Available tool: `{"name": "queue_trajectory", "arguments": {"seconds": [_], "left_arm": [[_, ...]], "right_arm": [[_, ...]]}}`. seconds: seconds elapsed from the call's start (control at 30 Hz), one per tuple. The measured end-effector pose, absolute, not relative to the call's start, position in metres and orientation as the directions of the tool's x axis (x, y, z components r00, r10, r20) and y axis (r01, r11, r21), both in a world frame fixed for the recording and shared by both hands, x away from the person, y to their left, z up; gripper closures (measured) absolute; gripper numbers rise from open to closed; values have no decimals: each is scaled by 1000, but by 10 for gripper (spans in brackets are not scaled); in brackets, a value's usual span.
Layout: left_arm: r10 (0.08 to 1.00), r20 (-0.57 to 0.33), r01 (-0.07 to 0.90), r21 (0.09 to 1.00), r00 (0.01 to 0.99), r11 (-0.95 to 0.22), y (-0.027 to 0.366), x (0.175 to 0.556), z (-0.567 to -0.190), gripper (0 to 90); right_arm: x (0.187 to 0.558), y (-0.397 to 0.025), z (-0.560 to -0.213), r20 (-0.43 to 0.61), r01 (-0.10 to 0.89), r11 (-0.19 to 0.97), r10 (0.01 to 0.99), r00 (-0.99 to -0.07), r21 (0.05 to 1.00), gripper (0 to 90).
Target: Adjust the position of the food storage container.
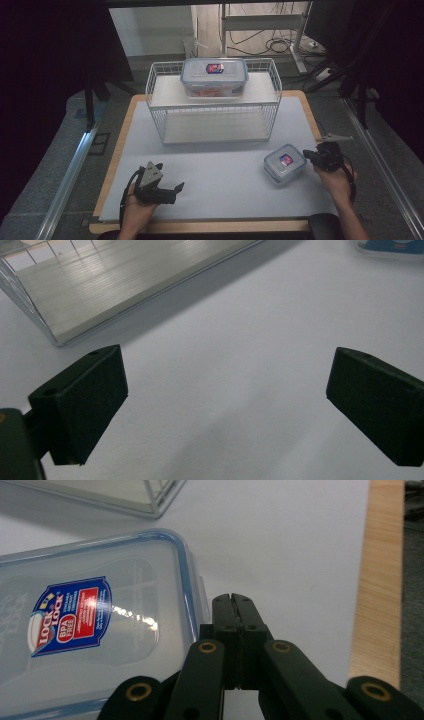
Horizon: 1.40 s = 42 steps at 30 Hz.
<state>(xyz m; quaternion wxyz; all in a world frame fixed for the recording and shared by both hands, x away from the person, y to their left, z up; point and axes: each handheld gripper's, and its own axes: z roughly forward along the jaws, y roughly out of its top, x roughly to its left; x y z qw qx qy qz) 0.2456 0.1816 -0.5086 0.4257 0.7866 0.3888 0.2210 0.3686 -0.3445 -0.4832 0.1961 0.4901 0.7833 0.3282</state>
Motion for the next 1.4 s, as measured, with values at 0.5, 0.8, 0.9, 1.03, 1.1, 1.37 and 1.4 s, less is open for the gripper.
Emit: {"name": "queue_trajectory", "arguments": {"seconds": [0.5,0.8,0.9,1.03,1.1,1.37,1.4], "left_arm": [[790,13,419,843,613,-339,180,245,-509,32],[791,6,428,838,612,-338,180,246,-509,34],[792,3,434,835,611,-338,180,246,-509,36],[792,3,439,831,610,-341,179,246,-509,36],[791,6,438,830,611,-344,179,246,-509,37],[791,-6,444,830,611,-337,180,246,-509,37],[792,-6,445,830,611,-337,179,246,-509,37]], "right_arm": [[348,-296,-486,63,620,392,811,-582,679,898],[337,-270,-488,70,593,450,755,-652,668,898],[333,-263,-489,81,590,461,739,-668,663,898],[329,-254,-489,83,579,482,717,-692,657,898],[326,-250,-490,82,571,493,706,-703,656,898],[316,-232,-490,100,548,533,651,-752,645,897],[316,-231,-491,102,545,538,646,-757,643,898]]}}
